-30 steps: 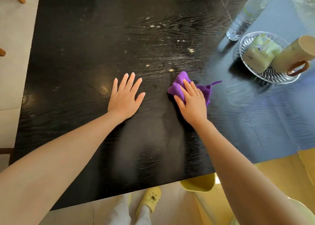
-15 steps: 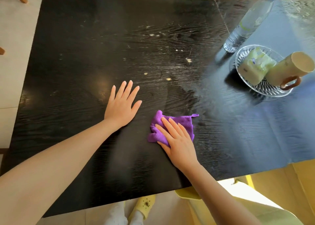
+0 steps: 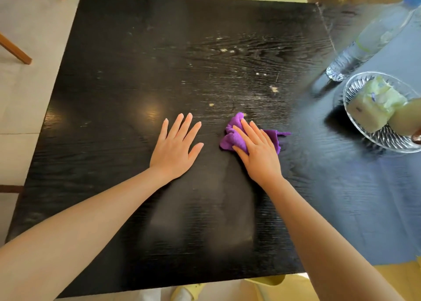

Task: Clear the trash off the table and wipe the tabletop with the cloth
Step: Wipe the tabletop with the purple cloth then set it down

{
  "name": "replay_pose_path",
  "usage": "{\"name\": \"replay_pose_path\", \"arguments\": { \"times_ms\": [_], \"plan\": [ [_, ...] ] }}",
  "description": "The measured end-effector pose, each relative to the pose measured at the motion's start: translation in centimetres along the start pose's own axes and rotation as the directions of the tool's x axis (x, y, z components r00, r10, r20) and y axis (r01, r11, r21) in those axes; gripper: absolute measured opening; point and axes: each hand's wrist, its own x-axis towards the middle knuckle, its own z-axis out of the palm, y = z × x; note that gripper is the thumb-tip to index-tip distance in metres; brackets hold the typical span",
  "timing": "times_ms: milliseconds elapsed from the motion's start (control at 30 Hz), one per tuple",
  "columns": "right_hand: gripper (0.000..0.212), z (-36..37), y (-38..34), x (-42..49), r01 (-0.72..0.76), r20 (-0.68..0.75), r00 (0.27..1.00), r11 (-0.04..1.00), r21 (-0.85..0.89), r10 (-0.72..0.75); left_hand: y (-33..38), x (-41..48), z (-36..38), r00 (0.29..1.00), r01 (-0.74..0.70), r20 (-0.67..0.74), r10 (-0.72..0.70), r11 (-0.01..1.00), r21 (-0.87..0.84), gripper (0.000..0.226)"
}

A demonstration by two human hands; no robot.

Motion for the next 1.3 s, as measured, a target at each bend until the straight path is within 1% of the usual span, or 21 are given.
{"name": "replay_pose_path", "arguments": {
  "times_ms": [200, 333, 433, 600, 667, 767, 833, 967, 1067, 1167, 1233, 1300],
  "plan": [
    [0.047, 0.2, 0.7, 6.1, -0.096, -0.049, 0.994, 0.995, 0.022, 0.097, 0.0, -0.1, 0.2, 1.0, -0.004, -0.019, 0.004, 1.0, -0.017, 0.061],
    [0.041, -0.2, 0.3, 12.0, -0.058, -0.035, 0.998, 0.998, -0.02, 0.057, -0.1, -0.1, 0.4, 1.0, 0.0, -0.023, -0.001, 0.999, -0.034, 0.06],
    [0.038, -0.2, 0.1, 13.2, -0.027, -0.044, 0.999, 0.999, -0.027, 0.026, -0.1, -0.1, 0.3, 1.0, 0.008, -0.03, -0.009, 0.999, -0.04, 0.059],
    [0.039, 0.6, -1.8, 9.9, 0.02, -0.048, 0.999, 0.998, 0.063, -0.017, 0.1, -0.1, 0.3, 0.999, 0.028, -0.034, -0.03, 0.999, -0.044, 0.061],
    [0.043, 0.7, -3.1, 6.9, 0.049, -0.009, 0.999, 0.994, 0.096, -0.048, 0.0, 0.0, 0.4, 0.999, 0.025, -0.022, -0.026, 0.999, -0.027, 0.062],
    [0.039, 0.8, -4.3, 1.6, 0.104, -0.008, 0.995, 0.988, 0.115, -0.103, -0.1, 0.1, 0.2, 1.0, 0.017, 0.005, -0.017, 0.999, -0.04, 0.058],
    [0.04, 0.8, -5.0, -1.5, 0.1, 0.023, 0.994, 0.99, 0.102, -0.103, -0.1, 0.2, -0.1, 0.999, 0.023, 0.044, -0.02, 0.998, -0.054, 0.054],
    [0.046, 1.1, -6.2, -6.4, 0.075, 0.087, 0.993, 0.993, 0.092, -0.083, -0.4, 0.3, -0.9, 0.993, 0.005, 0.115, 0.002, 0.998, -0.056, 0.056],
    [0.045, 1.2, -7.1, -9.2, 0.062, 0.098, 0.993, 0.994, 0.094, -0.071, -0.7, -0.4, -1.2, 0.993, 0.011, 0.119, -0.001, 0.996, -0.087, 0.057],
    [0.047, 1.5, -7.8, -10.8, 0.051, 0.116, 0.992, 0.998, 0.048, -0.056, -1.6, -3.1, -1.4, 0.996, 0.078, 0.056, -0.07, 0.985, -0.152, 0.057],
    [0.049, 1.8, -7.9, -11.0, 0.039, 0.12, 0.992, 0.999, 0.026, -0.041, -3.3, -5.4, -1.6, 0.987, 0.161, 0.006, -0.163, 0.97, -0.183, 0.057],
    [0.049, 2.0, -8.0, -10.5, 0.023, 0.105, 0.994, 1.0, 0.012, -0.025, -6.0, -7.3, -1.9, 0.96, 0.273, -0.014, -0.281, 0.944, -0.184, 0.058]
  ]
}}
